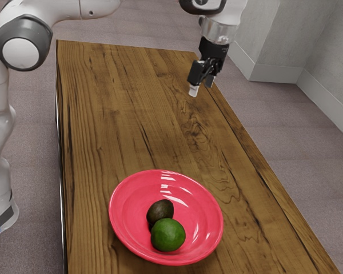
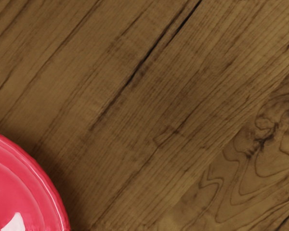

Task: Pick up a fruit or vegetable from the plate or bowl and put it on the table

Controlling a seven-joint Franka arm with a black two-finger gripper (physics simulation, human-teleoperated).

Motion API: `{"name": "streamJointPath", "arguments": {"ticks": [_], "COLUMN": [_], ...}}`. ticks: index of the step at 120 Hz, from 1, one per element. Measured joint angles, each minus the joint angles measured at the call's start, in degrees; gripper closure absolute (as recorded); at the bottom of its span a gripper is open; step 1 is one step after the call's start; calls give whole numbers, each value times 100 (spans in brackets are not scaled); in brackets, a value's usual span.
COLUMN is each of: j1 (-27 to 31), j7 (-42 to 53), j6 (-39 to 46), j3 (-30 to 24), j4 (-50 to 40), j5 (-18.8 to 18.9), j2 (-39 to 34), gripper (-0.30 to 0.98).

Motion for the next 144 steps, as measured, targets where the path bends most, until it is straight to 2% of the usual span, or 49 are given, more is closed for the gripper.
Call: {"name": "streamJointPath", "arguments": {"ticks": [19,48,75,90,99,105,121,130,144], "j1": [92,-18,-20,-228,-330,-336,-715,-655,-588], "j7": [-70,517,1220,2041,2760,3321,4972,5932,7411], "j6": [-1,28,87,89,91,95,174,349,1275], "j3": [20,-319,-378,-427,-412,-452,-819,-845,-846], "j4": [0,9,-1,-60,-403,-513,-578,-756,-1362], "j5": [-60,-129,-948,-1137,-1165,-1056,-312,-113,31], "j2": [-7,142,316,333,300,287,343,421,326], "gripper": [0,0,0,0,0,0,0,0,0]}}
